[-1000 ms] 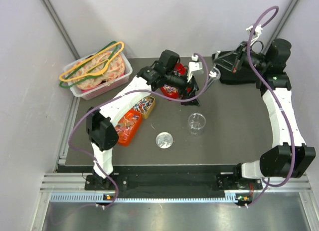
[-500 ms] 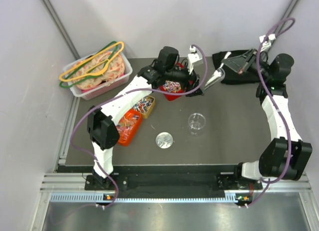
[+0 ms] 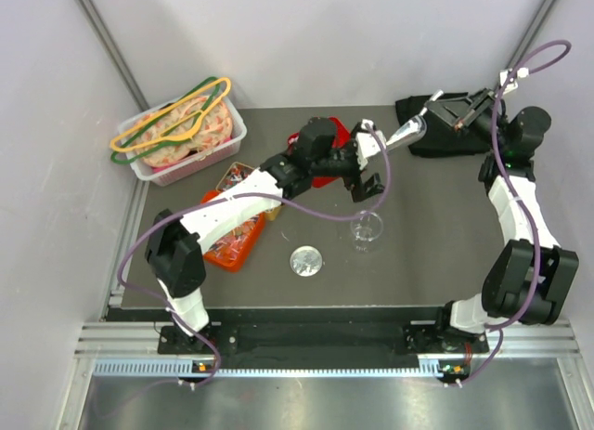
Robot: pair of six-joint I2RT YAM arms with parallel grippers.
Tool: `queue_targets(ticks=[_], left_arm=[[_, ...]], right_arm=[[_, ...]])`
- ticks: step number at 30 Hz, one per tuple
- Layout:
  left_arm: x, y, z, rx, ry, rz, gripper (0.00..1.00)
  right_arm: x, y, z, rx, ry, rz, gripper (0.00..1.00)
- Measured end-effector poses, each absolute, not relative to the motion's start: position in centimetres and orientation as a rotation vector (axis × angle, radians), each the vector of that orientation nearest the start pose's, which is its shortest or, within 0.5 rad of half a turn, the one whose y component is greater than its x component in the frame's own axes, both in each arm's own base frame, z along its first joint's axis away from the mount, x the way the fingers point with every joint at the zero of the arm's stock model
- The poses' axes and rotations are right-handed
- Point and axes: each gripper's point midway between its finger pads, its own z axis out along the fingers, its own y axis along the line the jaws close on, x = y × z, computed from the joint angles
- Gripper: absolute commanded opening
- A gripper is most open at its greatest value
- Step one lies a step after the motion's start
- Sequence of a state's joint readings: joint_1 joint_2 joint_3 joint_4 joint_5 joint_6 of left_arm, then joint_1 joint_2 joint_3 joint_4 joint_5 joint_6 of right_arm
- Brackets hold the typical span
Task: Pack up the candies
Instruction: Pick up the spatula from the center of the board.
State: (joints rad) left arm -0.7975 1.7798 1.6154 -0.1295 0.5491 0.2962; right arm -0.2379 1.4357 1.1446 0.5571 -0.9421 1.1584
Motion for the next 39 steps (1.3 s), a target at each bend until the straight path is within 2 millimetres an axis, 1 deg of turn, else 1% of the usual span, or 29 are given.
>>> queue_targets(ticks=[3,5,8,10,12,16,20,22,26,30,34,39], left_arm=[[30.7,-45.0,28.6,1.339,1.290,-0.783,0.99],[30.0,-45.4,28.5,1.358,1.222,-0.731,0.99],[29.4,-45.9,28.6,1.369,1.164,-0.686,0.99],[29.7,-46.0,28.8,1.358,1.147,-0.656,0.99],[30.4,-45.9,29.2,1.336,1.143,-0.621,0.99],[32.0,-44.7,29.6,1.293,1.161,-0.576,0.98],[32.5,-43.4,30.0,1.267,1.160,-0.555,0.97],[32.5,-43.2,30.3,1.259,1.152,-0.555,0.97],[32.4,-43.5,31.0,1.244,1.131,-0.566,0.96],[32.2,-43.9,31.7,1.231,1.122,-0.583,0.96],[32.1,-44.8,32.3,1.224,1.101,-0.596,0.95],[31.4,-46.4,31.8,1.237,1.095,-0.625,0.92]], right_arm=[[41.0,7.0,37.8,0.203,1.564,1.378,0.00],[41.2,7.0,37.5,0.215,1.569,1.389,0.00],[41.1,7.1,37.2,0.221,1.576,1.403,0.00],[41.0,7.1,37.0,0.217,1.579,1.408,0.00],[40.8,7.1,37.0,0.201,1.583,1.410,0.00],[40.4,6.8,36.8,0.170,1.592,1.404,0.00],[40.3,6.5,37.0,0.151,1.568,1.417,0.00],[40.5,6.5,37.0,0.149,1.556,1.442,0.00],[41.0,6.4,36.2,0.174,1.560,1.475,0.00],[41.0,6.5,35.7,0.194,1.551,1.509,0.00],[40.9,6.5,35.9,0.198,1.538,1.528,0.00],[40.6,6.9,36.7,0.175,1.512,1.545,0.00]])
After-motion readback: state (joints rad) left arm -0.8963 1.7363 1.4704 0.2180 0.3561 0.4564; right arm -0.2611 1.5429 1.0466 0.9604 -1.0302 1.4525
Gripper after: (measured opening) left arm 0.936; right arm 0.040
